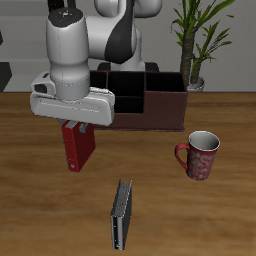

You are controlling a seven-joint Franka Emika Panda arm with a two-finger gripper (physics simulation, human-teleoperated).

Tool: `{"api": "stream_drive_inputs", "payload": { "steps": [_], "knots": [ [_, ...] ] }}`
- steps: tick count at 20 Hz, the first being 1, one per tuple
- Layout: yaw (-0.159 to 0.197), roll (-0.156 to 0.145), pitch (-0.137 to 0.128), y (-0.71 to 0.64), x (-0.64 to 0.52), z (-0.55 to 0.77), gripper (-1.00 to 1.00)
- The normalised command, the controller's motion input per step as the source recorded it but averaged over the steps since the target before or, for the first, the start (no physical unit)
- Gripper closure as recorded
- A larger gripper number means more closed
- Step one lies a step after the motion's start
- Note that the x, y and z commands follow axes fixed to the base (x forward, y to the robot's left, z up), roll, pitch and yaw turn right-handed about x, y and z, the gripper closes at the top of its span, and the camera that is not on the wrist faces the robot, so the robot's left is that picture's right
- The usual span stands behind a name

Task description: Place the red book into the back desk caddy's front compartment

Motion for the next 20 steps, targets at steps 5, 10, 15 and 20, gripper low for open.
{"api": "stream_drive_inputs", "payload": {
  "steps": [5, 10, 15, 20],
  "knots": [
    [0.028, 0.030, -0.040, 0.23, -0.26, 0.48, 1.00],
    [0.004, -0.042, -0.050, 0.29, -0.38, 0.58, 1.00],
    [0.000, -0.067, -0.025, 0.25, -0.30, 0.51, 1.00],
    [-0.028, -0.089, 0.003, 0.11, -0.22, 0.41, 1.00]
  ]
}}
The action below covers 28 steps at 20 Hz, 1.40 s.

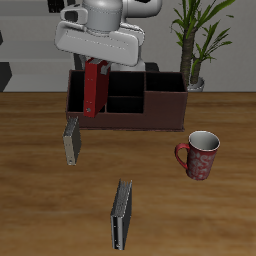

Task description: Place the red book into the back desk caddy's front compartment

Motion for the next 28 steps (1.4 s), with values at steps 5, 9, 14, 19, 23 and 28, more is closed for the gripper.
{"api": "stream_drive_inputs", "payload": {
  "steps": [5, 9, 14, 19, 23, 28],
  "knots": [
    [0.038, 0.024, -0.014, 0.35, -0.32, 0.31, 1.00],
    [0.061, 0.031, -0.016, 0.16, -0.27, 0.17, 1.00],
    [0.050, 0.023, -0.006, 0.15, -0.36, 0.18, 1.00],
    [0.076, 0.027, -0.006, 0.16, -0.45, 0.12, 1.00],
    [0.102, -0.009, -0.018, 0.05, -0.39, 0.12, 1.00],
    [0.055, -0.039, -0.012, 0.04, -0.47, 0.08, 1.00]
  ]
}}
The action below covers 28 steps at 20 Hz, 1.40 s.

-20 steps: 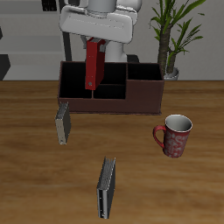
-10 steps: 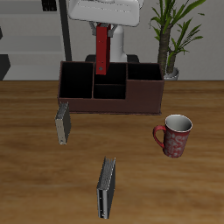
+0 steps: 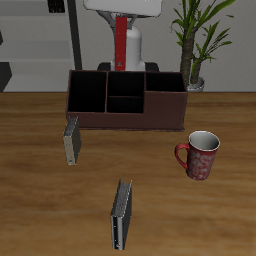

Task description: Place the red book into the back desk caddy's front compartment

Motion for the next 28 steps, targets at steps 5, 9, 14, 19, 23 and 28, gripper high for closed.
{"api": "stream_drive_inputs", "payload": {
  "steps": [5, 9, 14, 19, 23, 28],
  "knots": [
    [0.006, -0.077, 0.018, -0.06, -0.24, -0.07, 1.00],
    [0.004, -0.052, 0.005, -0.06, -0.25, -0.09, 1.00],
    [0.013, -0.016, -0.004, 0.05, -0.25, 0.00, 1.00],
    [0.038, -0.001, -0.013, 0.16, -0.27, 0.01, 1.00],
    [0.050, 0.024, -0.007, 0.17, -0.22, -0.02, 1.00],
    [0.100, 0.007, 0.012, 0.04, -0.11, -0.06, 1.00]
  ]
}}
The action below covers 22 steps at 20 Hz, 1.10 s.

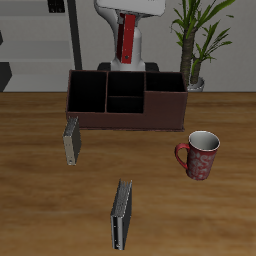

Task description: Place the red book into the back desk caddy's front compartment

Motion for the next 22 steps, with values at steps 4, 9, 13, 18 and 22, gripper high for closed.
{"api": "stream_drive_inputs", "payload": {
  "steps": [4, 9, 13, 18, 22],
  "knots": [
    [0.182, 0.003, 0.021, 0.02, 0.01, -0.05, 1.00],
    [0.154, -0.002, 0.006, 0.07, -0.04, 0.00, 1.00],
    [0.176, -0.017, 0.018, 0.13, 0.02, -0.03, 1.00],
    [0.162, 0.009, -0.004, 0.14, -0.11, 0.02, 1.00],
    [0.132, -0.045, 0.010, -0.12, 0.00, 0.01, 1.00]
  ]
}}
